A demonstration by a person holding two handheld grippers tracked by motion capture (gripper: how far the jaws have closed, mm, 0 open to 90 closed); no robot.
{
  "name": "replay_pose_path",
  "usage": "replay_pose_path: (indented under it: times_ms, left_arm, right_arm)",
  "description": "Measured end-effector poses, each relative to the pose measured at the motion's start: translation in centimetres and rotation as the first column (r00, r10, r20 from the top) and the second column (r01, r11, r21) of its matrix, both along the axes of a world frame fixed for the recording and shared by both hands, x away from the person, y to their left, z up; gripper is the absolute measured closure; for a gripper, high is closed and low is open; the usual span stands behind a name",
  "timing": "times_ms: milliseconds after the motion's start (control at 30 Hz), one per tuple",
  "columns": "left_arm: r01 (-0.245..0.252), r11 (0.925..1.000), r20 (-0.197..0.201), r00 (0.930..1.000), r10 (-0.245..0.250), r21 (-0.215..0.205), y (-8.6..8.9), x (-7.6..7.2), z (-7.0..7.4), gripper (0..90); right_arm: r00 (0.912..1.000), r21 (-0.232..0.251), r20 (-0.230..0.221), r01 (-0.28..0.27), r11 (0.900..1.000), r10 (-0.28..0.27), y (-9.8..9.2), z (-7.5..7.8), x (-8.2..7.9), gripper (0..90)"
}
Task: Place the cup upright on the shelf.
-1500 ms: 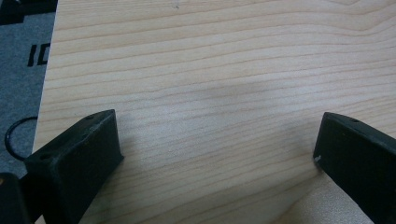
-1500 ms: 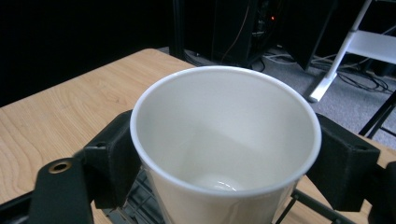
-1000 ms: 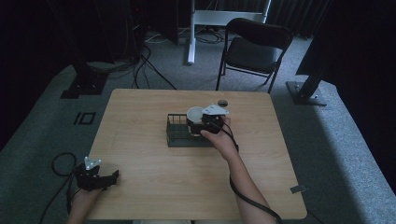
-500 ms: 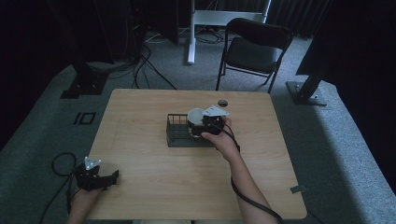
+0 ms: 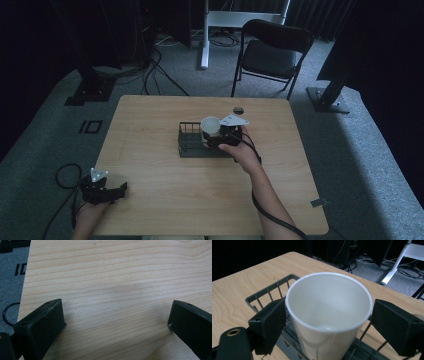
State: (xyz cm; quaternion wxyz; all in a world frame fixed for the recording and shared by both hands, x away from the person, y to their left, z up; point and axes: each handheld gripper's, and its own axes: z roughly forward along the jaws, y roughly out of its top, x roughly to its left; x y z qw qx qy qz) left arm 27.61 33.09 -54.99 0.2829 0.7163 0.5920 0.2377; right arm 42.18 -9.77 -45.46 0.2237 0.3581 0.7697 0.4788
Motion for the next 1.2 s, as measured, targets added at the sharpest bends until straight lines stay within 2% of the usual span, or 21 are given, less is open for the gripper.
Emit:
replay_pose_path:
  times_ms: [167, 367, 533, 667, 733, 867, 1200]
  left_arm:
    - [0.0, 1.0, 0.0, 1.0, 0.0, 0.0, 0.0, 0.0, 0.0, 0.8]
    - [0.0, 1.0, 0.0, 1.0, 0.0, 0.0, 0.0, 0.0, 0.0, 0.8]
    - [0.0, 1.0, 0.0, 1.0, 0.0, 0.0, 0.0, 0.0, 0.0, 0.8]
    - [0.0, 1.0, 0.0, 1.0, 0.0, 0.0, 0.0, 0.0, 0.0, 0.8]
    - [0.0, 1.0, 0.0, 1.0, 0.0, 0.0, 0.0, 0.0, 0.0, 0.8]
    - [0.0, 1.0, 0.001, 1.0, 0.0, -0.001, 0.0, 0.0, 0.0, 0.8]
    - [0.0, 1.0, 0.0, 1.0, 0.0, -0.001, 0.0, 0.0, 0.0, 0.8]
  right_arm:
    - [1.0, 0.008, -0.004, 0.0, 1.0, 0.0, -0.7, -0.2, -0.6, 12.5]
    - [0.9996, -0.006, 0.013, 0.024, 1.0, -0.024, -1.9, -0.3, -1.4, 12.6]
    - [0.999, 0.012, 0.018, 0.039, 0.999, -0.04, -3.1, -0.3, -2.3, 12.6]
    - [0.9963, -0.022, 0.045, 0.074, 0.997, -0.072, -4.2, -0.4, -2.8, 12.7]
    - [0.9952, 0.001, 0.034, 0.091, 0.996, -0.091, -4.9, -0.6, -3.0, 12.9]
    - [0.9941, 0.014, 0.027, 0.105, 0.994, -0.105, -5.9, -0.9, -3.3, 12.9]
    - [0.9907, 0.009, 0.003, 0.136, 0.991, -0.136, -8.3, -2.6, -4.3, 12.9]
